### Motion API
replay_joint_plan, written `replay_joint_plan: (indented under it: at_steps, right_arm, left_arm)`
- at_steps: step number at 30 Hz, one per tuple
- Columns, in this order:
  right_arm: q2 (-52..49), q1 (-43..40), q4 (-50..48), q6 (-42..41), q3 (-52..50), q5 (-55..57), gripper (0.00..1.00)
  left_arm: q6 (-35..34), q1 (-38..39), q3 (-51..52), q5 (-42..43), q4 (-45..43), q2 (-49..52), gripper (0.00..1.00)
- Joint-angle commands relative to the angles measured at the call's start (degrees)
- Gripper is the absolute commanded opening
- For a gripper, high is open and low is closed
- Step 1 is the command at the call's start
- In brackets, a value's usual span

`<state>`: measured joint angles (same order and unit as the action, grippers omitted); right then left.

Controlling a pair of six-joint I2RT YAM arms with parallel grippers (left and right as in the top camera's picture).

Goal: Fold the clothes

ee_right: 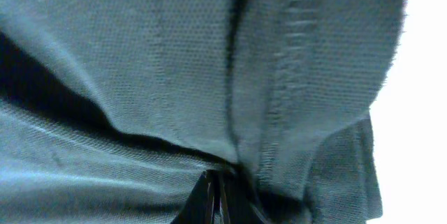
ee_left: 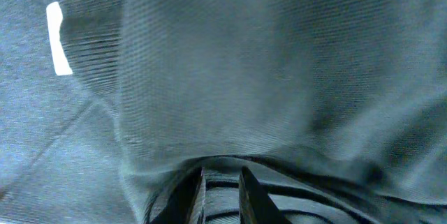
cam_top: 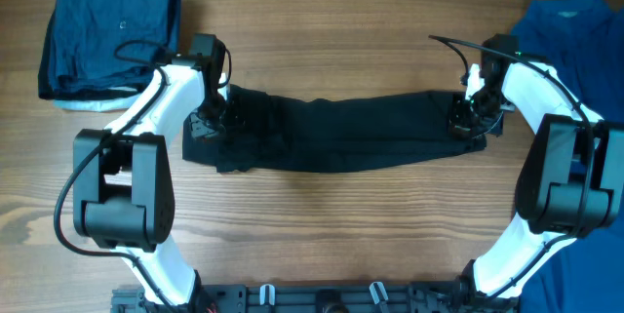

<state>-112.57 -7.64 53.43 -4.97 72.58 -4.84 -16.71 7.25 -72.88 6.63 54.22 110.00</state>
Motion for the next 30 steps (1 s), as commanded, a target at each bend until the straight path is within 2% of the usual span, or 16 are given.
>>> replay_joint_plan:
  at_steps: [1,7,9,11,13,17,21,23,27,30]
  right_arm:
    - [0.4,0.1,-0.6,-4.6,-0.3,9.0,0.04]
    - [0.4,0.1,-1.7,-8.0,-1.4,9.4,0.04]
    - [0.4,0.1,-1.7,-9.1,-2.5,9.4,0.04]
    - [0.4,0.1,-0.8,-8.9,-2.7,9.4,0.04]
    - [0.7,0.1,0.4,-8.5,-0.9,9.4,0.04]
    - [2.9,0.1,8.0,-6.3,10.7,7.3,0.04]
    - [4.6,0.2,13.2,-2.6,18.0,3.0,0.13]
    - [5.0,0.2,13.5,-1.4,18.1,-0.6,0.15]
    - [4.8,0.4,10.9,-0.9,14.5,-4.6,0.09]
    - [4.8,1.0,7.0,0.6,10.6,-7.3,0.08]
  left_arm:
    - [-0.5,0.0,0.9,-4.4,-0.3,0.7,0.17]
    - [-0.5,0.0,4.0,-4.4,-3.0,0.8,0.17]
    - [-0.5,0.0,4.8,-4.4,-3.5,0.8,0.13]
    - [-0.5,0.0,4.4,-4.3,-3.2,0.3,0.04]
    - [-0.5,0.0,1.9,-4.3,-1.7,-0.9,0.04]
    - [-0.5,0.0,-9.0,-4.4,-0.2,-5.7,0.06]
    - [-0.5,0.0,-13.4,-4.4,-3.9,-6.9,0.15]
    - [-0.5,0.0,-13.4,-4.4,-4.1,-6.0,0.17]
    - [-0.5,0.0,-13.3,-4.4,-2.3,-2.1,0.17]
    - [-0.5,0.0,-13.3,-4.4,-2.1,1.8,0.15]
